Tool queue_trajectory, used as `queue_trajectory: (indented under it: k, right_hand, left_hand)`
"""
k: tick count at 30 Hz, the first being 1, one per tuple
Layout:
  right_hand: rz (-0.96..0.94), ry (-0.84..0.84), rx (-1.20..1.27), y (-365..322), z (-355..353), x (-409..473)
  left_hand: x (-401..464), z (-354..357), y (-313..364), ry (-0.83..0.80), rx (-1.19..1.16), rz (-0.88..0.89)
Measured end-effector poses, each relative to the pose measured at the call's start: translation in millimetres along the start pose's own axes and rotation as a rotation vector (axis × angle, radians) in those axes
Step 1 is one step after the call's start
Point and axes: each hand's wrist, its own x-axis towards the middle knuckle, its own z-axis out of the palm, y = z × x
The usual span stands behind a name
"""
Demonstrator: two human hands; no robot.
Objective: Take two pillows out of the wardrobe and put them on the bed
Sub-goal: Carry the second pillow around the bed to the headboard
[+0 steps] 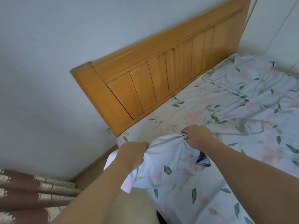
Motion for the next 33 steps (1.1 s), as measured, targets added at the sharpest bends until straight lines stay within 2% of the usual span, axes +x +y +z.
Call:
queue_trajectory:
  k: [4,9,13,16,20,22,24,29,33]
  right_hand:
    - [-0.006,0.019,0.011,18.6,-15.0,75.2]
    - [-0.045,0.104,-0.027,36.9,-52.0,163.1]
    - [-0.097,0.278,-0.037,38.9,-75.7,212.6]
    - [-0.187,0.375,-0.077,45.6,-63.6,227.0]
    - [-0.208,0.254,-0.160,72.9,21.0,256.2]
    - [-0.183,0.139,-0.219,85.0,83.1,276.0]
    - [-0.167,-0.006,-0.269,92.5,146.9,289.6]
    - [-0.009,-0.352,-0.189,97.4,294.6,272.8]
    - [0.036,-0.327,-0.155,107.7,330.7,250.7]
  left_hand:
    - [70.7,-16.8,-22.5,-0.004,0.007,0.013]
    - [155.3,-44.4,-54.1,0.076,0.069,-0.019]
    - [192.5,-79.5,-67.3,0.088,0.134,-0.040]
    - [207.7,-72.1,-63.9,0.078,0.143,-0.050]
    - [239.1,23.3,-27.1,0.011,0.196,-0.027]
    - [259.3,87.8,-8.5,-0.102,0.253,-0.020]
    - [269.0,151.2,8.1,-0.219,0.213,-0.014]
    - [263.9,285.0,48.3,-0.491,0.130,0.069]
    - [254.9,322.1,54.2,-0.455,0.073,0.087]
